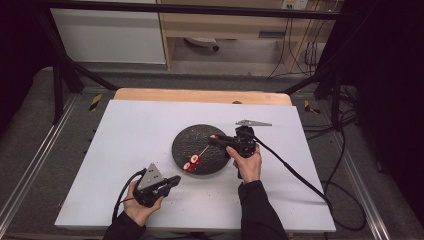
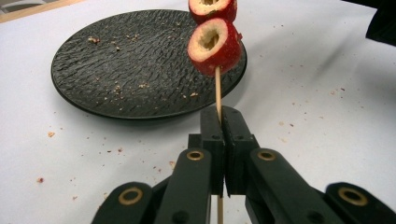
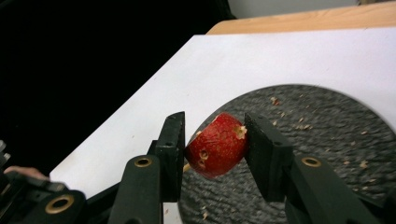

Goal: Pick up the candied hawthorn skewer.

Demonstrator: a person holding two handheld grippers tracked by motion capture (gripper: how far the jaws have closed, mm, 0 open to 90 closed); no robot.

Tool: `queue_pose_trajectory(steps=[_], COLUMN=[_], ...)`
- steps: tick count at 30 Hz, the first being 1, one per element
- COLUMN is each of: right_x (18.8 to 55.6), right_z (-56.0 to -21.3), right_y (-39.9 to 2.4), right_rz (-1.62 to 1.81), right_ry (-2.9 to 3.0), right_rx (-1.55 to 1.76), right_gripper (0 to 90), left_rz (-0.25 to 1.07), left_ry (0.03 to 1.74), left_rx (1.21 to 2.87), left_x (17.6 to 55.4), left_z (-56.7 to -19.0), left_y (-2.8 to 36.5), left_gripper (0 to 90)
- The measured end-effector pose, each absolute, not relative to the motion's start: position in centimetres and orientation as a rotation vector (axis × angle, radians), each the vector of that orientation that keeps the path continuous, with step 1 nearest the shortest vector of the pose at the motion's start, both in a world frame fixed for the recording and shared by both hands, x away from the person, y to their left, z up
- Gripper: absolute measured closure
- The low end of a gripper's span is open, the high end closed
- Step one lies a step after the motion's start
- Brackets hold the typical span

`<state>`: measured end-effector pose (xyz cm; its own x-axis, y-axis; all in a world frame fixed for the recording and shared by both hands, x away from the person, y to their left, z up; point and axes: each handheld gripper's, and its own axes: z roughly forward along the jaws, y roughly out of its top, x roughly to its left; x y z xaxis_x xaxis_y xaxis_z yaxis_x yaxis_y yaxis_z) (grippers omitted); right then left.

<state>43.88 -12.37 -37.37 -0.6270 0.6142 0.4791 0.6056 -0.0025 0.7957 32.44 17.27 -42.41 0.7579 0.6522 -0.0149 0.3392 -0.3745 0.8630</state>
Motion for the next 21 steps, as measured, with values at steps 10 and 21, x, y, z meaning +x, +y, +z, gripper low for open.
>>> queue_pose_trajectory(steps=[10,21], right_x=[45.3,46.3], right_z=[-36.5,-38.2], right_y=[-13.6,-12.9], right_rz=[1.723,1.602], right_ry=[2.125,2.15], right_rx=[1.394,1.42], right_gripper=[60.6,60.6], left_rz=[0.409,0.422], left_ry=[0.764,0.8], left_rx=[2.0,1.962], left_x=[32.5,32.6], left_z=[-42.6,-42.2], left_y=[18.0,19.4], left_gripper=[87.9,87.8])
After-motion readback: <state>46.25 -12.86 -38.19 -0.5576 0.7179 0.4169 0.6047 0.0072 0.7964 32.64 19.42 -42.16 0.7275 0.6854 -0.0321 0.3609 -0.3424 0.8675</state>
